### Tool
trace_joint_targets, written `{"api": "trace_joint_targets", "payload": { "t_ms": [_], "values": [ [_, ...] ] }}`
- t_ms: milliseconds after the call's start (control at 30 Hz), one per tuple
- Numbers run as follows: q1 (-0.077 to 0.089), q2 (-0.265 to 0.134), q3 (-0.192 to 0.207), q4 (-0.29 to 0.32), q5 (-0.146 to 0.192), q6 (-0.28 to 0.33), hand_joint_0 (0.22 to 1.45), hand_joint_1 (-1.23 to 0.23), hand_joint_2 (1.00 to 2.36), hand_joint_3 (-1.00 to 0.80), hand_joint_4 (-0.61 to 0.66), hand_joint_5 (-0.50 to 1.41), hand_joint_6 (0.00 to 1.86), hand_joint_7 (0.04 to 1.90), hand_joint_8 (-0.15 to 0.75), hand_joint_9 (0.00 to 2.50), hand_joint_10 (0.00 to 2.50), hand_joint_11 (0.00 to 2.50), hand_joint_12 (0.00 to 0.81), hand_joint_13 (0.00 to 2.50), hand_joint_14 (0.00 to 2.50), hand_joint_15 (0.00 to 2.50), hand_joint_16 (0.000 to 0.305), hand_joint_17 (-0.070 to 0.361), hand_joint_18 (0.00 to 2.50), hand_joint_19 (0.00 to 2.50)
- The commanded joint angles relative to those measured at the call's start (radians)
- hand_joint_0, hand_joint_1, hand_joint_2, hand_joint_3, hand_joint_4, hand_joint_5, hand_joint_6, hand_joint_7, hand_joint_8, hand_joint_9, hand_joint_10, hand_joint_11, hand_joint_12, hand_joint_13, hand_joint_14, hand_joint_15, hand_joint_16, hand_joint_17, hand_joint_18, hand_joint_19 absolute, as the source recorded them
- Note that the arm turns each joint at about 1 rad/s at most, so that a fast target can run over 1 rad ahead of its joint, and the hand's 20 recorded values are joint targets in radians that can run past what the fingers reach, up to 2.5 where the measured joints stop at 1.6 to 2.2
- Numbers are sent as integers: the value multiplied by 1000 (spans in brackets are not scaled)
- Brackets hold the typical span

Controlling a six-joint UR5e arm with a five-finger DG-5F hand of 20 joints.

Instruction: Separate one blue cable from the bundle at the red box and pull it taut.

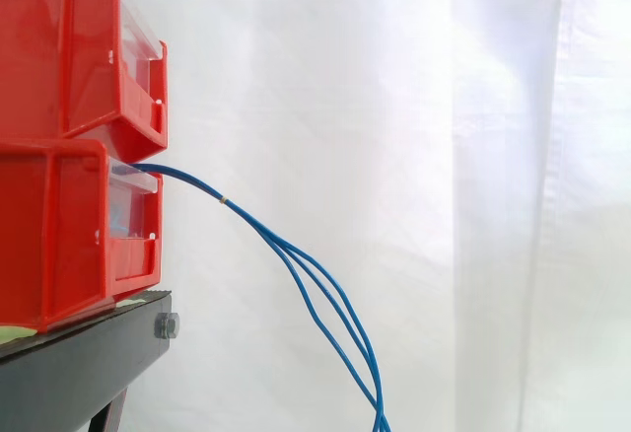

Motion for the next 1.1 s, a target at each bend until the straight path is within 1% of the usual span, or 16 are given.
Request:
{"api": "trace_joint_targets", "payload": {
  "t_ms": [0,267,600,1067],
  "values": [
    [0,0,0,0,0,0,479,-550,1000,-500,83,-239,502,742,187,469,9,298,312,432,9,211,63,142,291,494],
    [0,0,0,0,0,0,498,-584,1000,-500,93,-229,502,748,181,574,11,377,278,540,12,285,57,127,361,525],
    [0,0,0,0,0,0,505,-609,1000,-500,102,-234,502,750,193,553,11,390,290,544,12,298,54,123,371,545],
    [0,0,0,0,0,0,509,-604,1000,-500,119,-230,502,753,200,555,12,411,294,562,13,324,53,120,397,570]
  ]
}}
